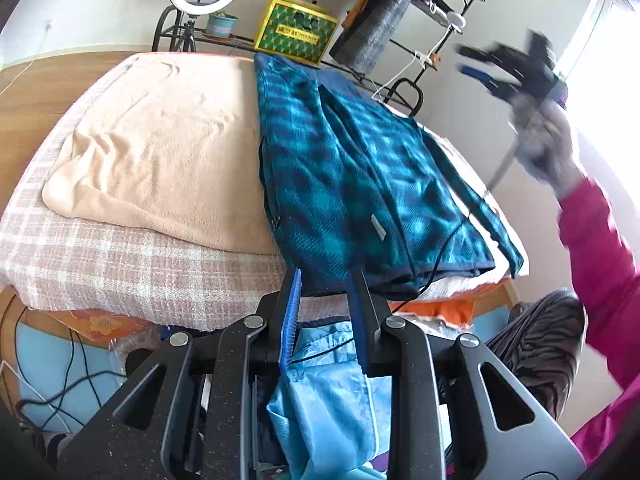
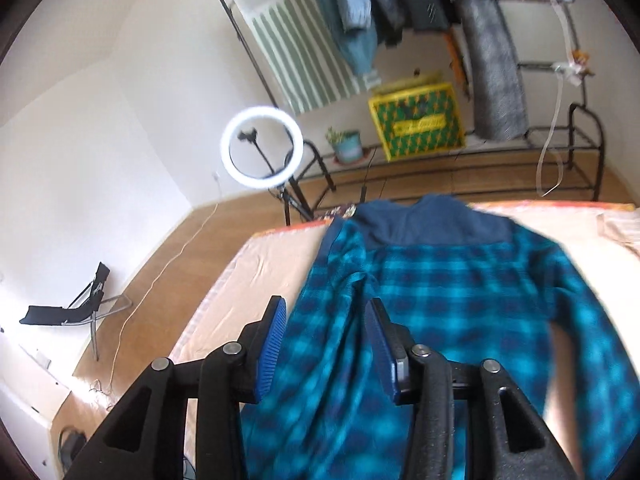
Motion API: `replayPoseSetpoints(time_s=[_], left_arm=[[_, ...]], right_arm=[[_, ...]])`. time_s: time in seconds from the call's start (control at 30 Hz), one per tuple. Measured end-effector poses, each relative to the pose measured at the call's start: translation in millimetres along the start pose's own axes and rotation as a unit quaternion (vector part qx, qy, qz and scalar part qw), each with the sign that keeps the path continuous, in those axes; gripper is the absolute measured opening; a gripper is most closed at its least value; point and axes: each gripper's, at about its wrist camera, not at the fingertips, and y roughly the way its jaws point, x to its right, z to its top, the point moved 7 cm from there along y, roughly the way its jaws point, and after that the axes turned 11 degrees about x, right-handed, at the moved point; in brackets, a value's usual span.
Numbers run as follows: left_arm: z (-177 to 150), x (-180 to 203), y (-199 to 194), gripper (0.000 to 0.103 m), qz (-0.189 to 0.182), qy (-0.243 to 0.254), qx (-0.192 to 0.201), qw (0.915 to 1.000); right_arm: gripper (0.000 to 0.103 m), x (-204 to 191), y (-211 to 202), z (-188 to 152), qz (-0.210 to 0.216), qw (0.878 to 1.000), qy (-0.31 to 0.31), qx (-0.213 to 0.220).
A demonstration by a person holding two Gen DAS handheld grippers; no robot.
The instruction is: Fold large clothes
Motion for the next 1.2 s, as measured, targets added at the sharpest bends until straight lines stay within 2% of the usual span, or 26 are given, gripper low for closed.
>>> replayPoseSetpoints(time_s=[0.1,0.23,0.4,0.6,0.67,0.73,0.8,0.87,1.07,1.2], left_arm=[[4.3,13.5,-2.3,0.024,-0.010,0.003,0.008,0.9999],[11.8,37.8,3.0,0.024,-0.030,0.010,0.017,0.9994],[18.1,79.4,22.9,0.025,-0.065,0.020,0.017,0.9976],[7.1,131.6,55.0,0.025,-0.106,0.047,-0.012,0.9932],[0.2,146.6,67.2,0.025,-0.119,0.055,-0.029,0.9910],[-7.2,161.3,81.3,0.025,-0.129,0.063,-0.047,0.9885],[-14.0,175.6,95.5,0.025,-0.138,0.071,-0.062,0.9859],[-18.7,184.7,107.2,0.025,-0.143,0.080,-0.073,0.9837],[-32.7,207.1,142.6,0.025,-0.152,0.102,-0.107,0.9772],[-40.1,209.4,155.5,0.025,-0.153,0.107,-0.122,0.9749]], right_arm=[[0.048,9.9,-57.6,-1.3,-0.024,0.999,-0.005,0.024],[0.048,30.2,-109.6,-11.3,-0.061,0.997,-0.010,0.041],[0.048,68.3,-157.9,-26.7,-0.111,0.992,0.000,0.052],[0.049,145.8,-191.8,-54.1,-0.180,0.981,0.056,0.048],[0.050,172.7,-203.3,-62.6,-0.202,0.975,0.079,0.048],[0.056,203.2,-217.1,-73.3,-0.222,0.968,0.107,0.050],[0.057,228.5,-229.9,-84.8,-0.243,0.961,0.120,0.048],[0.058,262.5,-245.0,-103.3,-0.278,0.949,0.142,0.042],[0.058,336.0,-281.2,-153.0,-0.310,0.920,0.235,0.046],[0.058,371.9,-297.1,-185.2,-0.344,0.901,0.261,0.032]])
